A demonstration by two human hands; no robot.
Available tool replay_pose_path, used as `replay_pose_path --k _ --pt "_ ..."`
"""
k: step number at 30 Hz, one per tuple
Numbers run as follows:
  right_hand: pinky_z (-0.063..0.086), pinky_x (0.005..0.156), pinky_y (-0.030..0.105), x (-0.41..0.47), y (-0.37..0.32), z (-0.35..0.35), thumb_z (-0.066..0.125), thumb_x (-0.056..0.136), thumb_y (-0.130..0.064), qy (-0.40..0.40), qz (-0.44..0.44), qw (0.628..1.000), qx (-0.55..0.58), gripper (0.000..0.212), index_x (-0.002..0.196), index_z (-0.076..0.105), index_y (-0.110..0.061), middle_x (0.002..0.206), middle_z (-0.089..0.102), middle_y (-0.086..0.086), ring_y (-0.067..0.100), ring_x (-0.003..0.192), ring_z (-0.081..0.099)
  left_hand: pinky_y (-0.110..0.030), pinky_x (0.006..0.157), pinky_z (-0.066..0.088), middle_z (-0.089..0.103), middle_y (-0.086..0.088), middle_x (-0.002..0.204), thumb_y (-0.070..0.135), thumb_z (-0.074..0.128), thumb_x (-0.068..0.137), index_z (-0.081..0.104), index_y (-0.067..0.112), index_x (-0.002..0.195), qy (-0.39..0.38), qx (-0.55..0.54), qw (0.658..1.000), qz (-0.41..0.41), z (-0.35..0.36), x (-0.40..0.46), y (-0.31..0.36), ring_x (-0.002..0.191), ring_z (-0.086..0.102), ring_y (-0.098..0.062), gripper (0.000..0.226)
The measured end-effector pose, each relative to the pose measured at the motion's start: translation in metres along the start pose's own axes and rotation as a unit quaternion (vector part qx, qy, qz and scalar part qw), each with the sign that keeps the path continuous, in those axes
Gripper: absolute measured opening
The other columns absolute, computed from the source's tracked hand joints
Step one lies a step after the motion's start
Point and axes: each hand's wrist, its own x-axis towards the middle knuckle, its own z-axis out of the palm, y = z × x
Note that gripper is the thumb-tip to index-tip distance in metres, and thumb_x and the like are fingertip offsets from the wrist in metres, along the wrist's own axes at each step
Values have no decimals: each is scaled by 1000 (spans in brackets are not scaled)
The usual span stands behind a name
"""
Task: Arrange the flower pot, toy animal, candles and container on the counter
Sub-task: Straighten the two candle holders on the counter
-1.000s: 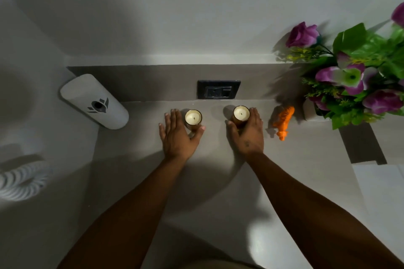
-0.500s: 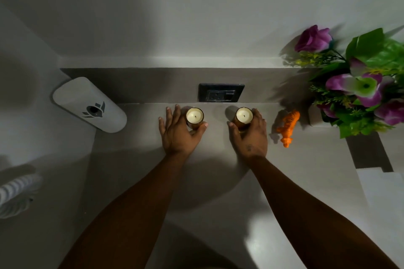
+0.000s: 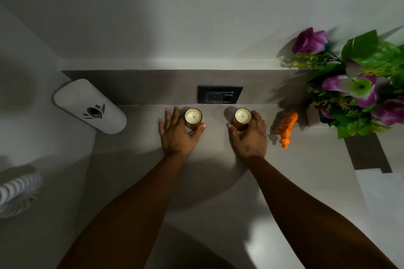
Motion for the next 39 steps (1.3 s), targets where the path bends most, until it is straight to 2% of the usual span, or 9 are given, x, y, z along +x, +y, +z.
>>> replay_pose_path --k 10,19,22,25,27,29,31,33,39 --pt "32 117 54 0 0 1 55 88 -71 1 8 1000 -5 87 151 35 -15 158 37 7 33 147 28 -50 128 1 25 -2 168 78 55 84 37 28 155 2 4 1000 -1 1 1 -2 158 6 -25 88" --pt "32 116 56 1 0 0 57 86 -72 3 14 1000 0 88 151 33 -16 158 35 7 33 147 27 -49 128 0 25 -3 168 78 58 84 36 27 155 3 5 1000 7 1 2 -3 158 5 -25 90" --pt "28 118 55 -8 1 -5 55 83 -78 0 7 1000 -29 92 150 32 -19 161 30 8 33 149 24 -47 128 1 23 -3 169 79 58 82 29 22 159 -2 -2 1000 6 0 1 -5 158 4 -23 100" --pt "23 121 53 -38 2 -9 43 85 -84 -8 12 998 -63 100 156 22 -16 165 21 8 30 151 16 -45 129 1 17 -5 171 84 46 85 16 16 162 -13 32 999 14 -1 -6 -12 158 1 -23 106" --pt "14 124 50 -63 1 -8 31 87 -86 -34 -11 993 -109 103 158 17 -13 167 14 10 27 153 7 -48 129 3 11 -7 172 85 30 89 10 14 163 -18 78 996 26 -1 -14 -18 158 -2 -24 104" --pt "4 125 49 -94 -3 -2 23 88 -86 -75 -77 980 -167 103 159 15 -12 168 7 12 27 154 -2 -50 128 2 7 -9 172 84 20 90 7 12 162 -21 112 993 34 -2 -24 -26 158 -4 -26 104" --pt "0 124 51 -126 -7 5 25 89 -85 -116 -159 962 -191 100 159 17 -14 167 7 13 29 154 -4 -53 127 -2 4 -11 172 86 17 89 7 13 162 -25 132 990 44 -3 -36 -33 158 -6 -29 104" --pt "0 123 53 -147 -9 9 27 88 -85 -141 -206 948 -198 100 160 19 -16 167 6 13 30 154 -5 -54 126 -5 0 -12 172 90 14 86 4 17 162 -33 151 986 55 -4 -48 -42 157 -9 -31 106" --pt "2 122 56 -154 -11 5 22 87 -86 -172 -210 934 -235 102 160 14 -15 167 2 15 32 154 -8 -53 126 -9 -7 -10 172 99 13 78 -3 24 162 -62 163 983 54 -9 -75 -57 156 -16 -29 114"
